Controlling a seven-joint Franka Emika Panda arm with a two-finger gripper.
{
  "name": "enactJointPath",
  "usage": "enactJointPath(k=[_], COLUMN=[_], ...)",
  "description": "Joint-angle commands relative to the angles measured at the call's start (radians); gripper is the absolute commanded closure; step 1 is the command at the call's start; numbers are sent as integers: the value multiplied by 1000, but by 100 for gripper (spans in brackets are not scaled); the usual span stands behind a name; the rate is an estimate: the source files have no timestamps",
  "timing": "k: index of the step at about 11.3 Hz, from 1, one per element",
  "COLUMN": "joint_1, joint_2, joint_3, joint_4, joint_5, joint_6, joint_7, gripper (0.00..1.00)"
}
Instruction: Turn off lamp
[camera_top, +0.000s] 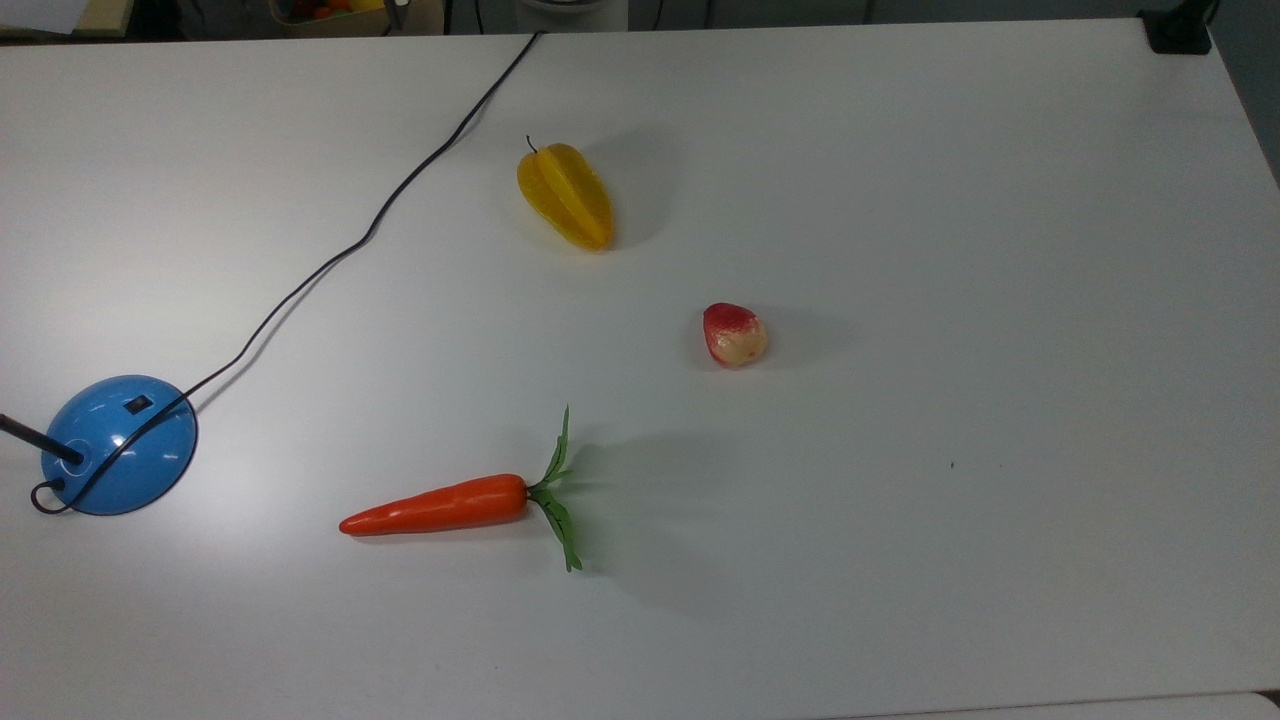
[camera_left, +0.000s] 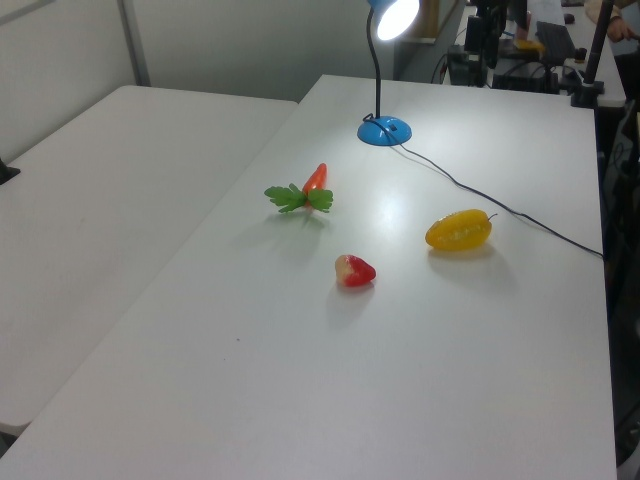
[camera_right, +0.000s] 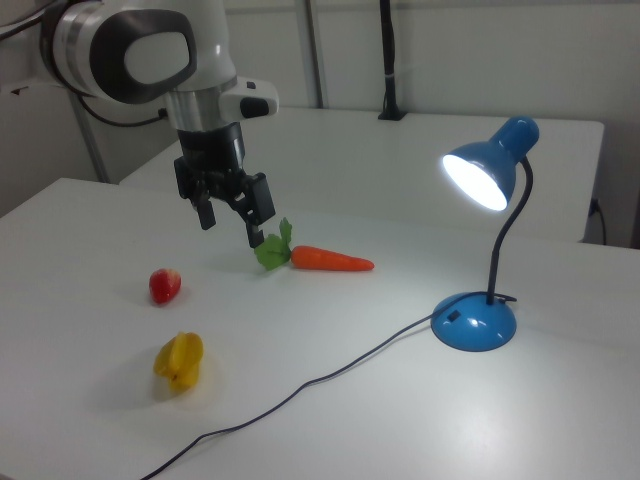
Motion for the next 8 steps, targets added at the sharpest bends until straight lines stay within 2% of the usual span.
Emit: enactJointPath(k=[1,7,8], joint_1=[-12,-13,-12], joint_2=[5,8,9], joint_3=[12,12,12], joint_4=[8,8,8], joint_5=[-14,-12,-13], joint_6=[26,29,29], joint_7=[15,5,4], gripper=[0,0,11])
